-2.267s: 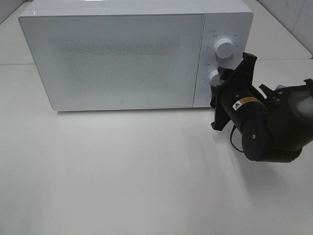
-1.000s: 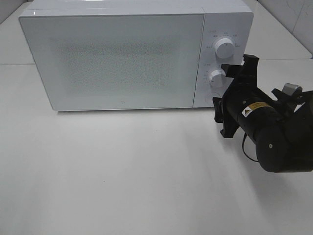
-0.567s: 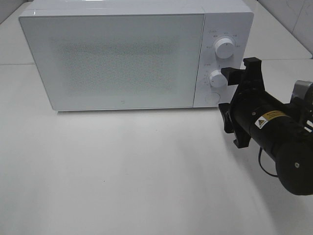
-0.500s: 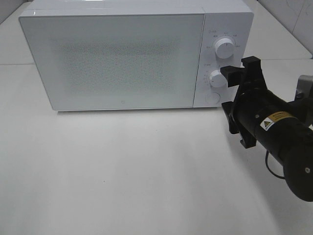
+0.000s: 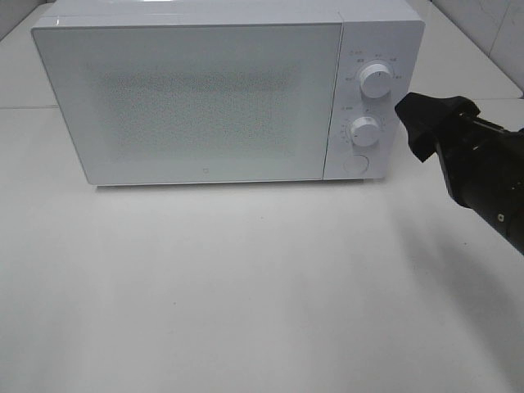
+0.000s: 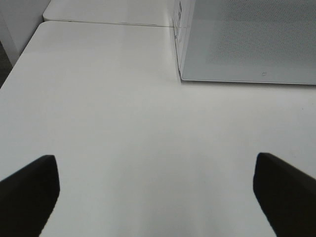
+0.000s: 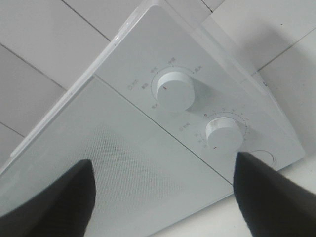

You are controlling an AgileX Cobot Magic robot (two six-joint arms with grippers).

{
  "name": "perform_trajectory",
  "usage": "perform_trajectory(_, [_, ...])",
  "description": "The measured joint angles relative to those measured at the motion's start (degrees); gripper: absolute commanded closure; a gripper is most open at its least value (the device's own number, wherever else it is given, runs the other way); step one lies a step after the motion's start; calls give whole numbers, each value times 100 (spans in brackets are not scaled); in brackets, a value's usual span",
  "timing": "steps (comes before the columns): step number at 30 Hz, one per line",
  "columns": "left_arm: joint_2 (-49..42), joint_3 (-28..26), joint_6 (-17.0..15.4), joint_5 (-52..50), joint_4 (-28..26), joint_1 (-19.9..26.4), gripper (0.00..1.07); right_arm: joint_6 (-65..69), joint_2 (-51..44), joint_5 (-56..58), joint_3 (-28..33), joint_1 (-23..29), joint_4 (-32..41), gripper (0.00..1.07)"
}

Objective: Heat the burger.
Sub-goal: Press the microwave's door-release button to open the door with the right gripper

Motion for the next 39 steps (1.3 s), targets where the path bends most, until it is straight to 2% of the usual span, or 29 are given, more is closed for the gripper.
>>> perform_trajectory(2, [0,0,0,0,0,0,7,-894,-390,722,-6,0,40,31])
perform_trajectory(3, [0,0,0,0,0,0,7,-894,-390,722,-6,0,40,31])
perform_trajectory(5, [0,0,0,0,0,0,7,-1891,-751,1656,-120,0,86,31])
perform_trajectory(6, [0,0,0,0,0,0,7,-1891,-751,1656,-120,0,86,31])
perform_trajectory(8, [0,0,0,0,0,0,7,-3048,-1272,2997,-418,0,115,31])
perform_trajectory(9, [0,0,0,0,0,0,7,-3048,-1272,2997,-418,0,115,31])
perform_trajectory(11, [0,0,0,0,0,0,7,-3999,-1541,4091,-808,0,126,31])
perform_trajectory(14, [0,0,0,0,0,0,7,-4303,-1587,4515,-980,0,126,31])
perform_trajectory(16, [0,0,0,0,0,0,7,-5105,-1627,6010,-1604,0,11,31])
perform_trajectory(21, [0,0,0,0,6,0,7,-5220,-1627,6921,-1954,0,-493,31])
perform_trajectory(24, [0,0,0,0,6,0,7,-4761,-1627,7403,-2028,-132,-905,31])
perform_trajectory(25, [0,0,0,0,6,0,7,-4217,-1627,7729,-2040,-361,-1192,31])
perform_trajectory(27, [0,0,0,0,6,0,7,-3948,-1627,7901,-2040,-487,-1392,31])
perform_trajectory(28, [0,0,0,0,6,0,7,-3558,-1627,8210,-2040,-716,-1759,31])
perform_trajectory(29, [0,0,0,0,6,0,7,-3558,-1627,8210,-2040,-716,-1759,31])
perform_trajectory(31, [0,0,0,0,6,0,7,-3306,-1627,8663,-2040,-1152,-1965,31])
perform_trajectory(32, [0,0,0,0,6,0,7,-3306,-1627,8663,-2040,-1152,-1965,31])
perform_trajectory(33, [0,0,0,0,6,0,7,-3295,-1627,8898,-2040,-1490,-1988,31])
perform_trajectory(34, [0,0,0,0,6,0,7,-3295,-1627,8898,-2040,-1490,-1988,31])
perform_trajectory(36, [0,0,0,0,6,0,7,-3289,-1627,9121,-2051,-2091,-2000,31])
perform_trajectory(38, [0,0,0,0,6,0,7,-3289,-1627,9179,-2051,-2246,-2005,31])
perform_trajectory(39, [0,0,0,0,6,0,7,-3323,-1627,9351,-2051,-2636,-2028,31])
